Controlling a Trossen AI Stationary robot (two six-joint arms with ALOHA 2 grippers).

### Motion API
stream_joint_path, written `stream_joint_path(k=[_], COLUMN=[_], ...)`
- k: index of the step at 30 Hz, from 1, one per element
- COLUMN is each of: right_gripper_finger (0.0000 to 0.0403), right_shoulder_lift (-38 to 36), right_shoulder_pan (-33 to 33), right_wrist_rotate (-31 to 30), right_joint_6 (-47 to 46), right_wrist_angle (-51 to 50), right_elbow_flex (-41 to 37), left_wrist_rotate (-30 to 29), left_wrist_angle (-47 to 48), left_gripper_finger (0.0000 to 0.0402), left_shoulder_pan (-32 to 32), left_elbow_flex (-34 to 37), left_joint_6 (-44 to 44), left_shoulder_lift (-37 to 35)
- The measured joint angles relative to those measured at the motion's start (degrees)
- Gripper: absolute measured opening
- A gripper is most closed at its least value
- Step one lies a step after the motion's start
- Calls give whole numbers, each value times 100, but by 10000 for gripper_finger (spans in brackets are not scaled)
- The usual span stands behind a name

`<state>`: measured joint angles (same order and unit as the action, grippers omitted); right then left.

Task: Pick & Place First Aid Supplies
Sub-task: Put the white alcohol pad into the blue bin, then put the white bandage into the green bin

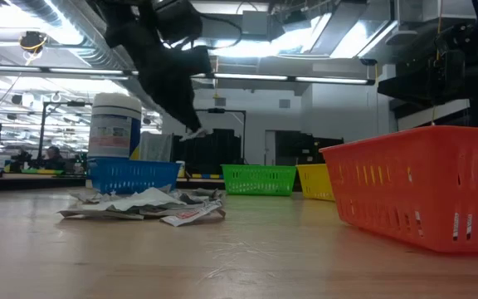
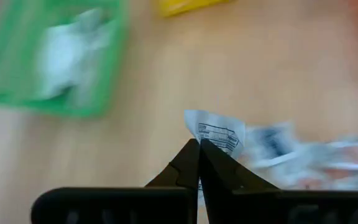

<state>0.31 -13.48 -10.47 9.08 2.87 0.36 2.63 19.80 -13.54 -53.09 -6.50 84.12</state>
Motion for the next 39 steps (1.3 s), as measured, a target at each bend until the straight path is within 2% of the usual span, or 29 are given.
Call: stream_joint_path(k=[5,11,19,23,26,32,39], right_gripper_finger=[236,236,236,236,236,236,236], right_shoulder_lift=[-1,1,1,-1,0,-1,1], right_shoulder_pan=[-2,0,0,-2,-2,-2,0], right_wrist_rotate=[-1,-1,-1,-1,0,-1,-1], right_joint_6=[0,-1,-2,0,-1,0,0], right_wrist_angle=[0,0,0,0,0,0,0], right_elbow_flex=[0,0,0,0,0,0,0], left_wrist_rotate=[-1400,-2002,-1721,-1273,-1353,-1549,-1477], left_wrist_angle=[998,2264,3572,3731,3683,3645,3561], left_gripper_finger=[2,3,2,2,10,49,121], left_shoulder_pan=[-53,-259,-491,-606,-616,-614,-578], left_elbow_flex=[-372,-647,-676,-674,-674,-674,-672], left_joint_6=[-236,43,1011,1370,1428,1230,1129], left_shoulder_lift=[0,0,6,104,124,125,125])
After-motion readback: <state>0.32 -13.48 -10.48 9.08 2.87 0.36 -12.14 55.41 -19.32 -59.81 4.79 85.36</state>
